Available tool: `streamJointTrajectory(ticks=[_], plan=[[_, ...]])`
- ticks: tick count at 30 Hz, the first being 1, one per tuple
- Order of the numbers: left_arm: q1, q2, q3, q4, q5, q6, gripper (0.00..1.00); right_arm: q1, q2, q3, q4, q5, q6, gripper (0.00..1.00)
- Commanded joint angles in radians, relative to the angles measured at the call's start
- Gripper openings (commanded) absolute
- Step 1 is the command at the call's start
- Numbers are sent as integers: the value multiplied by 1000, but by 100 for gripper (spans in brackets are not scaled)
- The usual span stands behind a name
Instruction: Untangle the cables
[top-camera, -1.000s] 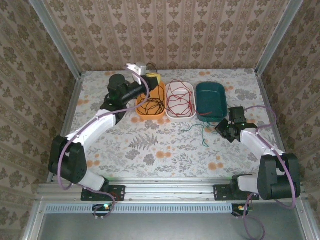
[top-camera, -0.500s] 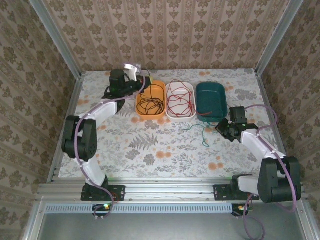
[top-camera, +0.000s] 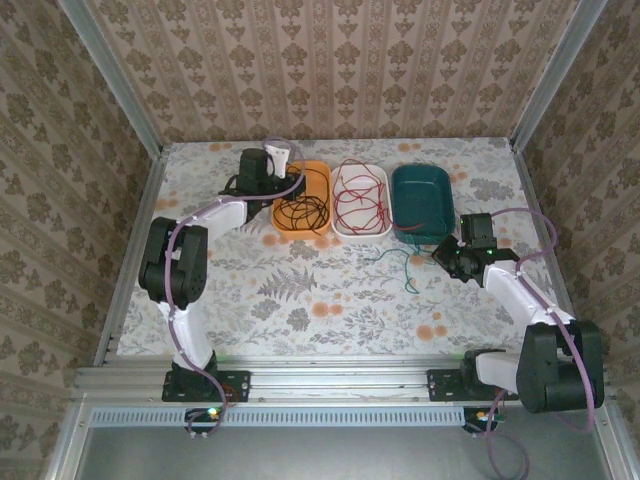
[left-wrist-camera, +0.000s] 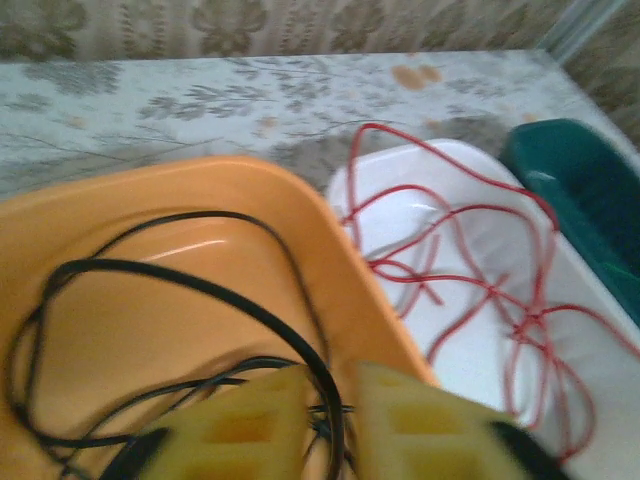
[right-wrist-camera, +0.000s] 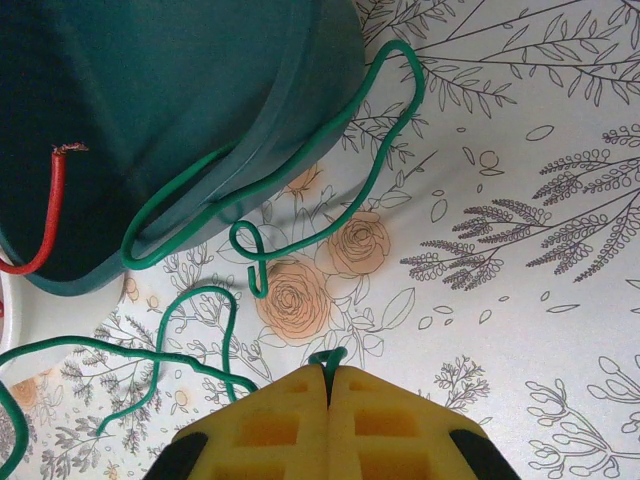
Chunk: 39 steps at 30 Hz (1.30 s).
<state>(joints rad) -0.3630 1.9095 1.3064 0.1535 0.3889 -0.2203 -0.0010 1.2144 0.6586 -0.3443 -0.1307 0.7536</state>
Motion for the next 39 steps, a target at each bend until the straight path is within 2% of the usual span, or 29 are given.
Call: streamJointTrajectory(ticks=[1, 2, 10, 13, 19, 22, 25, 28, 32, 39], plan=[[-20, 0, 65, -88, -169, 91, 36, 7, -12, -16, -7, 13, -14, 0], [-23, 0, 73, -91, -187, 96, 45, 6, -12, -15, -6, 11, -11, 0], [-54, -103, 37, 26, -265, 71, 68, 6, -24, -11, -10, 8, -10, 0], [-102, -152, 2, 25, -267, 87, 69, 7, -26, -5, -6, 2, -13, 0], [-284, -205, -113, 44, -309, 63, 69, 9, -52, 13, -13, 24, -22, 0], [-367, -191, -143, 75, -296, 42, 70, 9, -98, 6, -9, 59, -17, 0], [-421, -171, -147, 117, -241, 37, 70, 9, -140, 11, -8, 69, -34, 0], [-427, -157, -149, 207, -77, 13, 71, 9, -153, 32, -5, 27, -70, 0], [-416, -133, -91, 252, 122, -11, 72, 11, -132, 55, 62, -130, -101, 0], [-415, -65, 27, 184, 323, 12, 71, 28, -38, 101, 191, -427, -73, 0]])
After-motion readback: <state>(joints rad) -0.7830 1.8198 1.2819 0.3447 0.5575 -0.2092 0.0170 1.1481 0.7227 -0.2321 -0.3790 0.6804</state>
